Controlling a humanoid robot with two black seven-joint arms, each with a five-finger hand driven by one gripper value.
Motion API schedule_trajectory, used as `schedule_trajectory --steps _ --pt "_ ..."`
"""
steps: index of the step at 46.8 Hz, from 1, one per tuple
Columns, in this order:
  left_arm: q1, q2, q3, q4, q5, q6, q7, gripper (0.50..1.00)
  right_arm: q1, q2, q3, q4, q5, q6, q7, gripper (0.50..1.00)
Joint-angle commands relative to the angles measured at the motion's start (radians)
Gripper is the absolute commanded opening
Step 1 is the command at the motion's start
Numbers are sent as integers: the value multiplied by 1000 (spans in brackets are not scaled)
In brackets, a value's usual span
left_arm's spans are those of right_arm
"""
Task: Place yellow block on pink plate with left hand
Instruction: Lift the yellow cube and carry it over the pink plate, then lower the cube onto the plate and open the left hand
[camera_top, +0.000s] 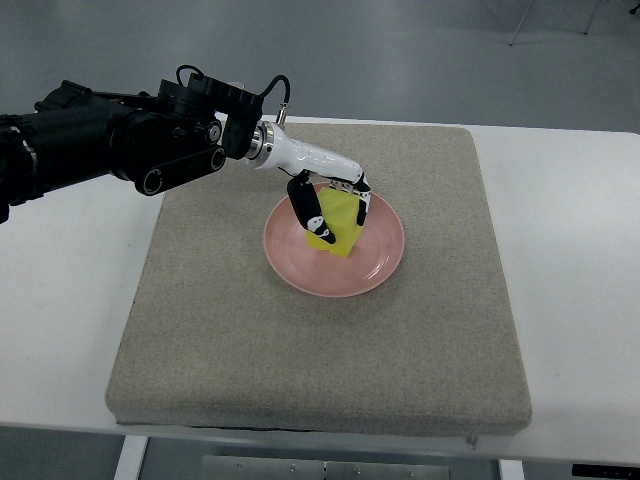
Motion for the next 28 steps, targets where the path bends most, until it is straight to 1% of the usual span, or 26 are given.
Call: schedule_trajectory --steps 1,3,5,7,10,12,16,20,28 --pt "6 1 2 0 0 3 -1 529 0 0 0 0 0 0 0 924" --pt "6 1 0 0 0 3 -1 576 0 0 0 0 0 0 0 924" --pt "6 1 0 0 0 4 -1 647 -1 0 0 0 0 0 0 924" --pt "8 1 0 0 0 4 0 700 0 0 0 0 0 0 0 924" --pt "6 1 0 -1 -2 3 -3 765 0 0 0 0 0 0 0 924" --pt "6 1 0 -1 -2 3 -3 791 0 0 0 0 0 0 0 924" --pt "6 1 0 -1 -3 3 -1 883 0 0 0 0 0 0 0 924" --pt "6 3 -2 -1 -5 -3 -1 938 0 0 0 0 0 0 0 924" --pt "6 5 0 -1 -3 -3 -1 943 0 0 0 0 0 0 0 924"
